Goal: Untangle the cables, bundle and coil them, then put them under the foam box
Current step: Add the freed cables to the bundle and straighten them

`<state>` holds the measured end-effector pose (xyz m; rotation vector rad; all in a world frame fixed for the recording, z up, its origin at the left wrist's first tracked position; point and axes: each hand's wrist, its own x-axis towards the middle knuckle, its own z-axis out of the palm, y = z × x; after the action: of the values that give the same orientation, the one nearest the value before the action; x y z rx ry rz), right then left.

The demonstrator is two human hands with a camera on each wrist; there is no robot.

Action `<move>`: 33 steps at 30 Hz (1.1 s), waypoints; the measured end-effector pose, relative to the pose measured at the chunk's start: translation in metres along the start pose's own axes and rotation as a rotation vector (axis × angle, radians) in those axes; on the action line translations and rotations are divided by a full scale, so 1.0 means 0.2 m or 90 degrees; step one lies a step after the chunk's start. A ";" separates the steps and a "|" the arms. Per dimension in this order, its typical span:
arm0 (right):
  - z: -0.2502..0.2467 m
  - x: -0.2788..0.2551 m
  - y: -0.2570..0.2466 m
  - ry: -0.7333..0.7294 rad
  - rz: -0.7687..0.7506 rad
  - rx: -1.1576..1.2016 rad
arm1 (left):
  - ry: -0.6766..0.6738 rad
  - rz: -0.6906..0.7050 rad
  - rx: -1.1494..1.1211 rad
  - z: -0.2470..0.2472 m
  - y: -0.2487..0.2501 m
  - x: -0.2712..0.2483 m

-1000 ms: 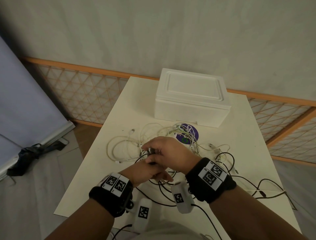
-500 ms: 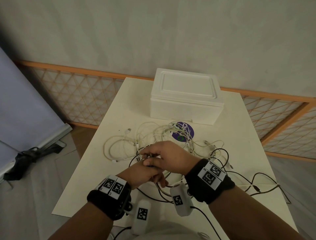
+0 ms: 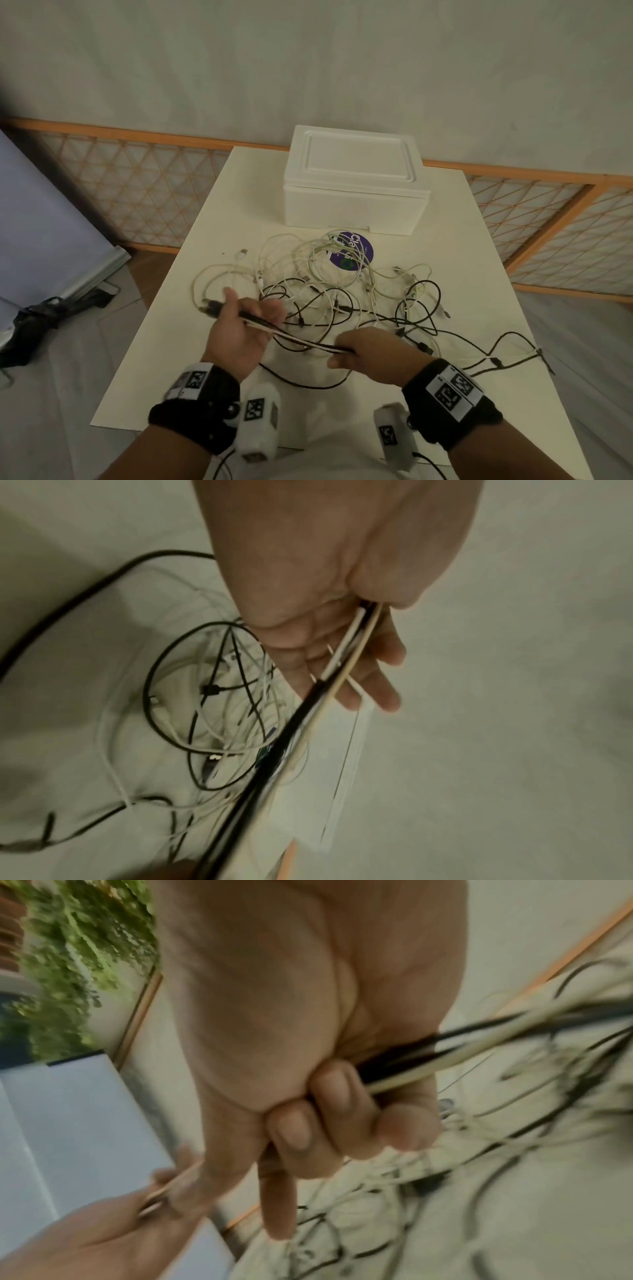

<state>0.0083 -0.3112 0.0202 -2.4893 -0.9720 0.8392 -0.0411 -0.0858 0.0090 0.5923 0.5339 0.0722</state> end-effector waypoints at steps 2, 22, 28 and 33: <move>0.03 -0.10 0.12 0.034 0.065 0.068 | 0.053 -0.004 -0.061 -0.08 0.05 0.00; -0.01 -0.24 0.47 0.346 0.307 -0.088 | 0.015 -0.047 0.245 0.03 -0.06 -0.01; -0.34 -0.20 0.09 0.485 0.021 0.004 | -0.112 0.041 0.403 0.23 -0.06 -0.02; -0.41 -0.02 -0.18 0.454 -0.183 0.021 | -0.186 0.045 0.450 0.40 -0.10 -0.03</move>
<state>0.0402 -0.2954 0.1029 -2.2572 -0.9834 -0.1283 -0.0073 -0.1452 0.0558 1.2890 0.2413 -0.1422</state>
